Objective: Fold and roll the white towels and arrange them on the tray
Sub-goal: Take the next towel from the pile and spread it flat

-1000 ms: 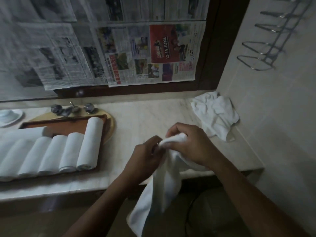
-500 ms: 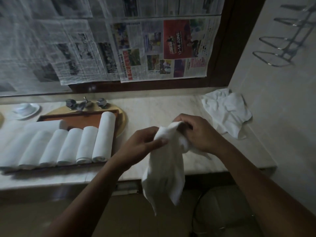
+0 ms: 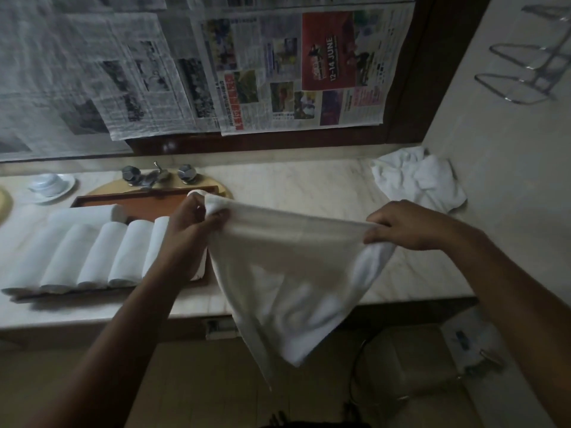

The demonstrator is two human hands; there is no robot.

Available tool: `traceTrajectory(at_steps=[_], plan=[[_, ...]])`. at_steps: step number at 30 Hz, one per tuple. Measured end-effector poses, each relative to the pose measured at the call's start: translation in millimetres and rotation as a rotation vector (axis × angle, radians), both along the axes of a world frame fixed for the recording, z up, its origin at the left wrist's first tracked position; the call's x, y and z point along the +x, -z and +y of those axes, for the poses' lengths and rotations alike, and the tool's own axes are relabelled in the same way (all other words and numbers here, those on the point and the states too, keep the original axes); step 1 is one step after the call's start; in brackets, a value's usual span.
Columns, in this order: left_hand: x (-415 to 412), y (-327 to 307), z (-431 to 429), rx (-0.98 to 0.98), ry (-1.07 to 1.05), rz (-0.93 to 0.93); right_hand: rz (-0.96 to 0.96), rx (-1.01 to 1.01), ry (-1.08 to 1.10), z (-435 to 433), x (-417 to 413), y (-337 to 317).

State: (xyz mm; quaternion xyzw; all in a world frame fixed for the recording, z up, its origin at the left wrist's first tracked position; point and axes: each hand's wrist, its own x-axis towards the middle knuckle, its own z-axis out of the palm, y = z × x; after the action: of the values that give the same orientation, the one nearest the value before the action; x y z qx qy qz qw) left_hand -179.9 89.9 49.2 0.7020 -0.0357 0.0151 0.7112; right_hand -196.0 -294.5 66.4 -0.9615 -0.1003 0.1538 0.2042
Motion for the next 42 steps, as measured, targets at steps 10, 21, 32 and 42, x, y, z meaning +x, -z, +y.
traceTrajectory(at_steps=[10, 21, 32, 42], plan=[[8.4, 28.6, 2.7, 0.686, -0.192, -0.166, -0.073, 0.732, 0.224, 39.9, -20.7, -19.6], [-19.1, 14.8, -77.6, 0.149, 0.089, -0.108, -0.091, 0.863, 0.153, 112.2, -23.4, -52.1], [-21.6, -18.1, -56.5, 0.294, 0.083, -0.187, -0.200, 0.404, 0.204, 138.7, -51.7, 38.0], [-25.1, -0.9, 6.4, 0.432, 0.281, -0.108, -0.267, 0.496, 0.261, 122.6, -43.4, 37.2]])
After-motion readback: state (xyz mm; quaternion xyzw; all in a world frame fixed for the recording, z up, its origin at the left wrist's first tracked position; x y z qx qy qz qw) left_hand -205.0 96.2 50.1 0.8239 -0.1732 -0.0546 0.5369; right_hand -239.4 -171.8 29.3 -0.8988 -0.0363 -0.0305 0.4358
